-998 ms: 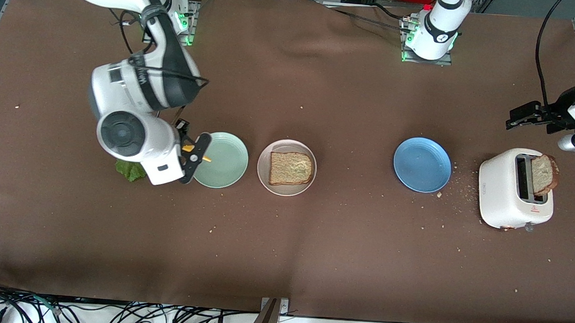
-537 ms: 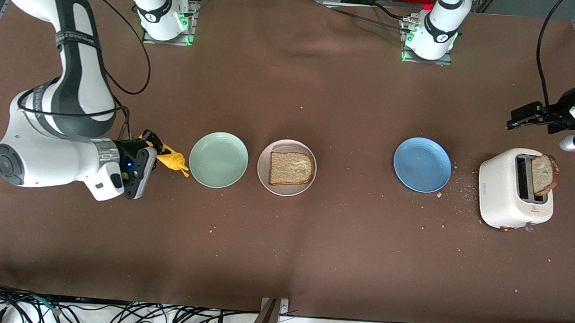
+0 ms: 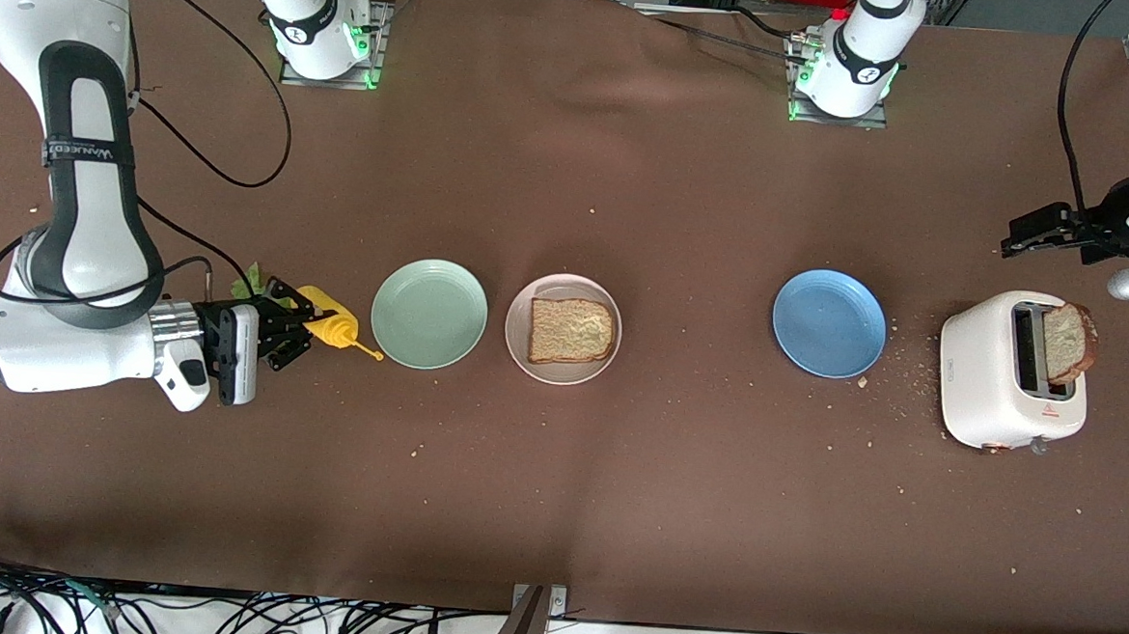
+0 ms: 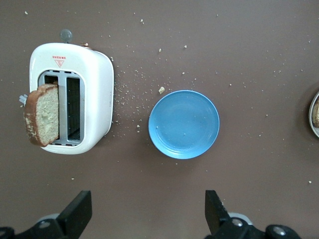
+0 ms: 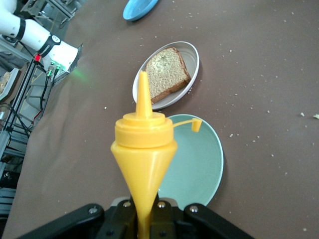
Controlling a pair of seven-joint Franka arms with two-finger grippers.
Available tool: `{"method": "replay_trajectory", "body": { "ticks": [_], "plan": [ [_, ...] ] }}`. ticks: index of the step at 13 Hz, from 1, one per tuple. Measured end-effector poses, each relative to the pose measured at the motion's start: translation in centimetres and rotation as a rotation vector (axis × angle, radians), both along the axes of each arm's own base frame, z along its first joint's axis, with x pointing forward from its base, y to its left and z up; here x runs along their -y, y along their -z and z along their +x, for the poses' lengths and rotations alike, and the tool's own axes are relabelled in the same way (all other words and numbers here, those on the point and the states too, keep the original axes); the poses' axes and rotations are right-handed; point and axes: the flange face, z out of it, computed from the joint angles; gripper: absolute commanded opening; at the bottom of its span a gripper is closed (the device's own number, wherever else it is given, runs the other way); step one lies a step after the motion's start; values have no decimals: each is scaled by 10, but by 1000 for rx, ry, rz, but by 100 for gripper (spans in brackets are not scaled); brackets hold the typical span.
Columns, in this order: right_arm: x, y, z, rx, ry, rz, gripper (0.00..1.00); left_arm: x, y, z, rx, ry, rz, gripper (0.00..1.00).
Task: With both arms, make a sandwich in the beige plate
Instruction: 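Carry the mustard bottle back beside the lettuce with the right gripper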
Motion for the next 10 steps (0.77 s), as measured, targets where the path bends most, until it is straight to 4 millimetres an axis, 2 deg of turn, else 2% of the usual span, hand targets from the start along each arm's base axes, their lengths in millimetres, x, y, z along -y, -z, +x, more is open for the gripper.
{"method": "replay_trajectory", "body": {
  "ticks": [3, 5, 8, 10],
  "plan": [
    [20, 26, -17, 119, -104, 287, 0, 2, -10, 2, 27, 4, 1, 100],
    [40, 53, -35, 175, -131, 431, 0, 4, -16, 3, 38, 7, 2, 100],
    [68, 104, -55, 235, -145, 581, 0, 3, -16, 3, 39, 6, 2, 100],
    [72, 147, -67, 266, -125, 686, 0, -2, -13, 4, 34, -3, 2, 100]
  ]
}}
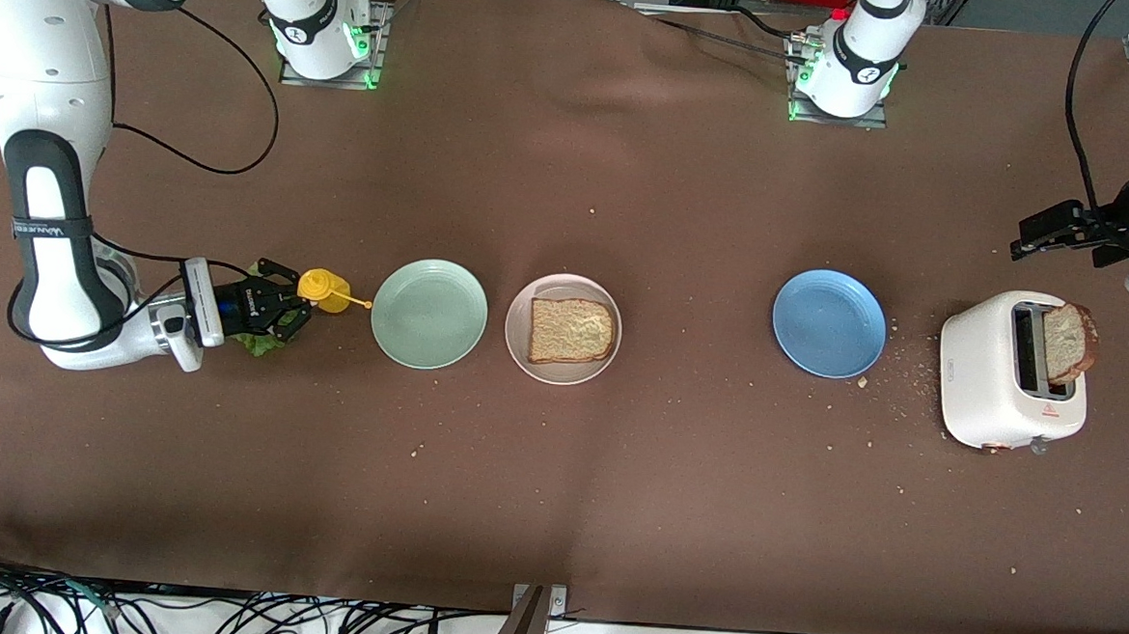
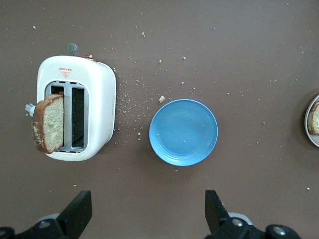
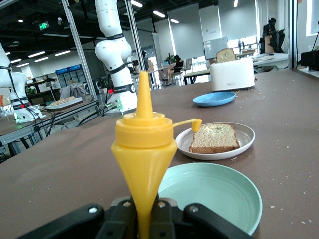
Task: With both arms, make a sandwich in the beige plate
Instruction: 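Carry the mustard bottle back beside the lettuce with the right gripper, then set down the mustard bottle and open the right gripper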
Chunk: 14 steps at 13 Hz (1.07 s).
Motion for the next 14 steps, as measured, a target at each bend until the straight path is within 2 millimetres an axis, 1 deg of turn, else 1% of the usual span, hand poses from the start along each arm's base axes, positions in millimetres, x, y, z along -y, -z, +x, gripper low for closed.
{"method": "replay_trajectory", "body": {
  "ticks": [1, 2, 3, 4, 5, 6, 7, 8, 9, 10, 12, 13, 14],
  "plan": [
    [1, 18, -5, 5, 4, 25, 0, -3, 2, 1, -4, -5, 0, 100],
    [2, 32, -9, 9, 6, 40, 0, -6, 4, 1, -7, -10, 0, 100],
    [4, 40, -12, 11, 8, 49, 0, -10, 4, 1, -8, -18, -1, 100],
    [4, 44, -13, 14, 9, 53, 8, -15, 4, 1, -7, -27, -2, 100],
    [5, 43, -12, 18, 10, 53, 27, -20, 4, 1, -7, -36, -7, 100],
    [6, 42, -11, 23, 11, 52, 55, -23, 4, 0, -7, -42, -10, 100],
    [6, 41, -10, 24, 13, 49, 66, -24, 4, 0, -7, -45, -10, 100],
    [7, 42, -10, 25, 15, 45, 86, -25, 4, 0, -7, -46, -11, 100],
    [8, 42, -9, 25, 17, 44, 90, -25, 4, 0, -7, -46, -11, 100],
    [8, 42, -10, 24, 16, 42, 98, -24, 4, 0, -7, -45, -11, 100],
    [14, 40, -7, 18, 9, 16, 99, -27, 4, 0, -7, -50, -11, 100],
    [22, 36, -3, 11, -2, -22, 99, -30, 4, 0, -7, -55, -11, 100],
    [36, 29, 3, 1, -14, -81, 99, -31, 4, 0, -7, -58, -11, 100]
  ]
}}
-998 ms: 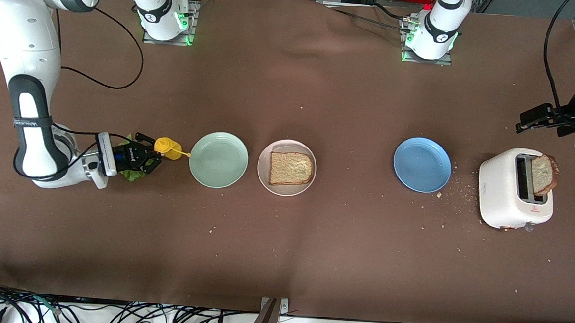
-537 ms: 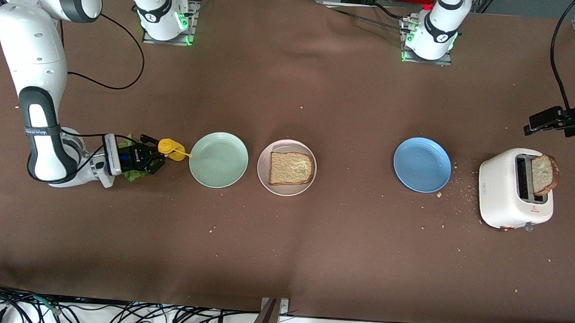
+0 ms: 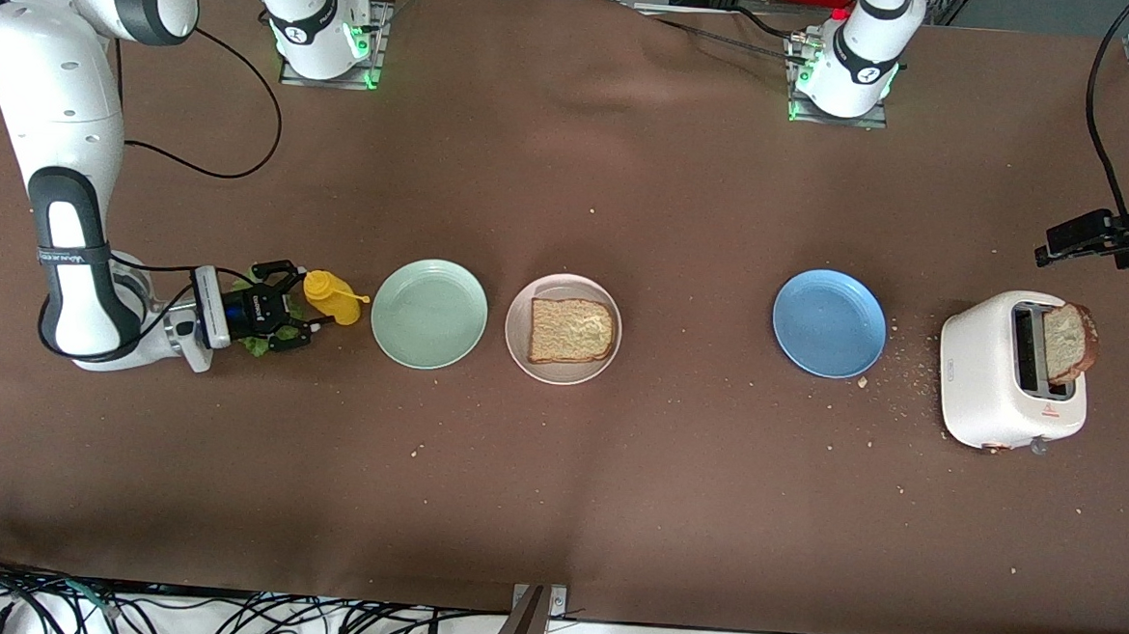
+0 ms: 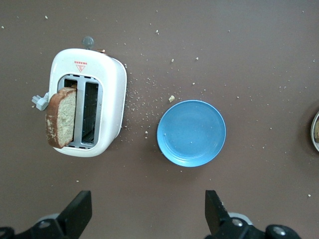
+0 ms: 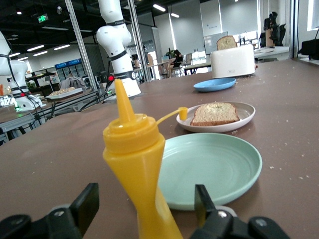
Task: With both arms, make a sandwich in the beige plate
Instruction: 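Set down the mustard bottle and open the right gripper, then grasp the green lettuce leaf with the right gripper and lift it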
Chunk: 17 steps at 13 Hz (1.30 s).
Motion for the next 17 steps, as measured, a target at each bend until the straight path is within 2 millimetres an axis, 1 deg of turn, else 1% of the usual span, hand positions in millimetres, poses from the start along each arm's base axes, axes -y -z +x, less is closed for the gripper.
{"method": "replay_trajectory", "body": {
  "ticks": [1, 2, 3, 5, 7, 9, 11, 12, 13, 14, 15, 17],
  "plan": [
    [17, -13, 9, -15, -8, -75, 99, 0, 0, 0, 0, -1, 0, 100],
    [33, -32, 18, -43, -10, -156, 99, 0, 0, 0, 0, -1, 0, 100],
    [45, -54, 24, -81, -2, -228, 99, -1, 0, 0, 1, -1, 0, 100],
    [63, -104, 32, -165, 36, -387, 99, -2, 0, 0, 1, -3, 0, 100],
    [73, -157, 33, -266, 93, -578, 99, -3, 0, 0, 1, -5, 0, 100],
    [79, -206, 30, -358, 172, -777, 98, -3, 1, 0, 0, -5, 0, 100],
    [78, -239, 32, -399, 269, -996, 98, -3, 1, 0, -1, -5, 0, 100],
    [70, -249, 36, -407, 331, -1116, 98, -3, 2, 1, -1, -5, 0, 100],
    [60, -251, 41, -415, 401, -1227, 98, -3, 2, 1, -2, -5, 0, 100],
    [49, -242, 47, -415, 474, -1320, 98, -3, 2, 1, -3, -5, 0, 100],
    [36, -224, 50, -416, 540, -1387, 98, -3, 3, 1, -3, -5, 0, 100],
    [10, -179, 47, -433, 650, -1493, 98, -3, 3, 1, -4, -5, 0, 100]
  ]
}}
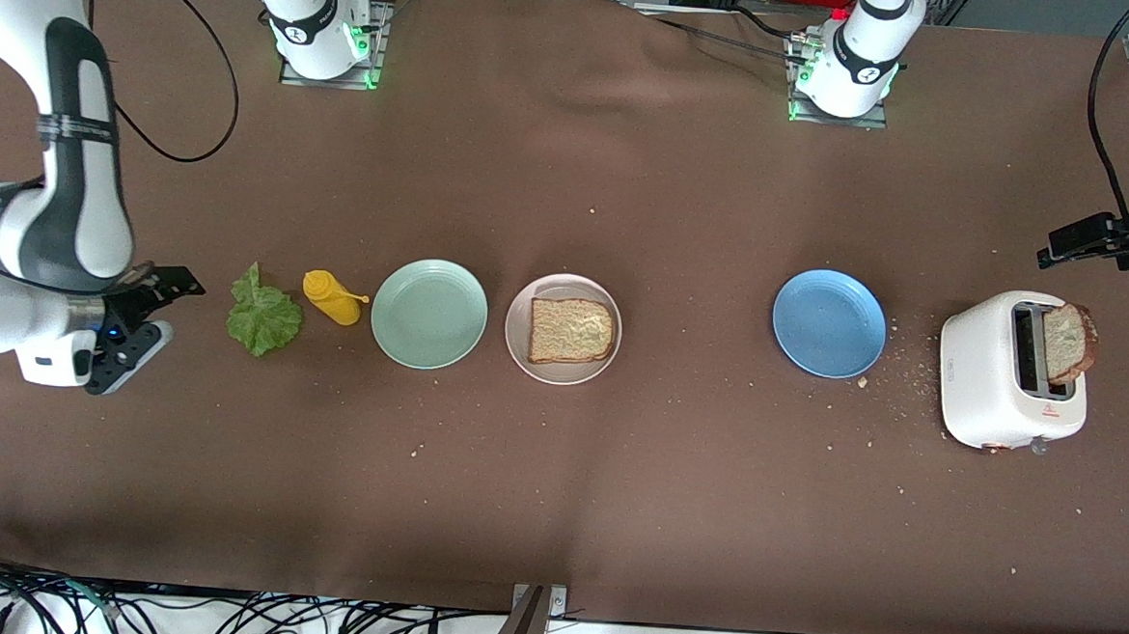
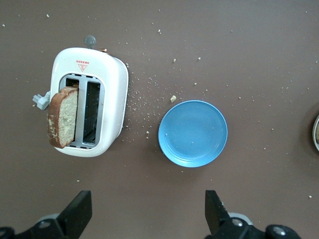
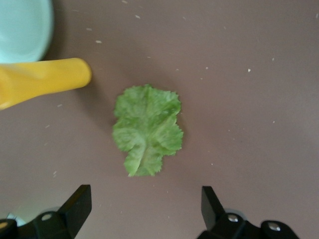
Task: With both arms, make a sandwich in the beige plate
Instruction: 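Grasp the green lettuce leaf with the right gripper and lift it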
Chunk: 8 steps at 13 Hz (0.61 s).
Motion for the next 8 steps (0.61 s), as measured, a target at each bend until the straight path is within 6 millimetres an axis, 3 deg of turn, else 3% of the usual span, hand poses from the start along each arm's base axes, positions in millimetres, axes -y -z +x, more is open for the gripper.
{"method": "replay_trajectory", "body": {
  "ticks": [2, 4, 6, 8],
  "plan": [
    [-15, 39, -10, 21, 83, -80, 98, 0, 0, 0, 0, 0, 0, 100],
    [-18, 75, -28, 27, 165, -124, 97, 0, 0, 0, 0, 0, 0, 100],
    [-16, 100, -44, 27, 216, -143, 95, 0, 0, 0, -1, 0, 0, 100],
    [-17, 117, -55, 41, 231, -149, 85, 0, 0, 0, 0, 0, 0, 100]
  ]
}}
